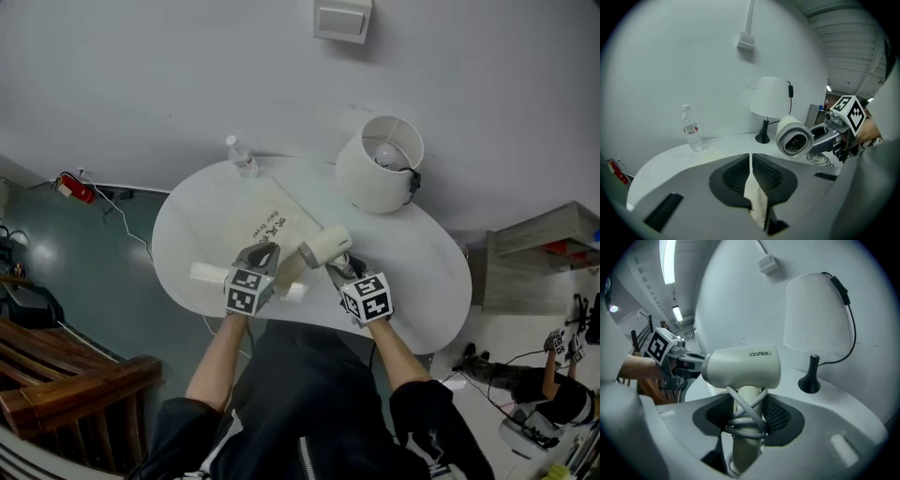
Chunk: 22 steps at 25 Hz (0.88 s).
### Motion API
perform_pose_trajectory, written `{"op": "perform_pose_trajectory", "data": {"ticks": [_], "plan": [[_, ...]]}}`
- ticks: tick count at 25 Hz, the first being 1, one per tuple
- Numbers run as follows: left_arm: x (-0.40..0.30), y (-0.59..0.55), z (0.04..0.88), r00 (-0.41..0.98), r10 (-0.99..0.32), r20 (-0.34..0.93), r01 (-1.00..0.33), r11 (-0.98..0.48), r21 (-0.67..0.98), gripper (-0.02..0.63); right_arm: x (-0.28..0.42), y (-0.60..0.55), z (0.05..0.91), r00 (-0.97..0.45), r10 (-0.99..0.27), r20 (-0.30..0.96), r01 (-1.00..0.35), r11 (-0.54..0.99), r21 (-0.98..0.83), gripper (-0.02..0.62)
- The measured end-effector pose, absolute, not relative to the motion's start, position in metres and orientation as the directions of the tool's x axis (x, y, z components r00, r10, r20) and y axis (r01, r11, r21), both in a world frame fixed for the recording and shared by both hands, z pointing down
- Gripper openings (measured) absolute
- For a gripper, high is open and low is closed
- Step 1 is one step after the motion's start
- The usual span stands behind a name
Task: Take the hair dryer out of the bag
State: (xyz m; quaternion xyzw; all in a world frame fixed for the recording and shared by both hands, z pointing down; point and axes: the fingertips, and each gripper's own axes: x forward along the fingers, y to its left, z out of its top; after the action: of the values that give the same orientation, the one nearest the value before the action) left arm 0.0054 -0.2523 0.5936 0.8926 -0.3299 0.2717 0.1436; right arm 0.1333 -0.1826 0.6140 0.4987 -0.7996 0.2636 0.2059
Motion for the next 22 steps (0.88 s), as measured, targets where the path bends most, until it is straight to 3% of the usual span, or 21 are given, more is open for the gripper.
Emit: {"op": "perform_pose_trajectory", "data": {"ticks": [12, 22], "plan": [[-0.023, -0.225, 0.555, 0.627, -0.59, 0.509, -0.699, -0.715, 0.033, 0.025, 0.115, -0.173, 0.566, -0.437, -0.785, 0.439, -0.899, 0.379, -0.219, 0.19], [-0.07, -0.176, 0.551, 0.637, -0.602, 0.482, -0.706, -0.706, 0.052, 0.026, 0.075, -0.125, 0.547, -0.426, -0.812, 0.399, -0.904, 0.363, -0.226, 0.19]]}}
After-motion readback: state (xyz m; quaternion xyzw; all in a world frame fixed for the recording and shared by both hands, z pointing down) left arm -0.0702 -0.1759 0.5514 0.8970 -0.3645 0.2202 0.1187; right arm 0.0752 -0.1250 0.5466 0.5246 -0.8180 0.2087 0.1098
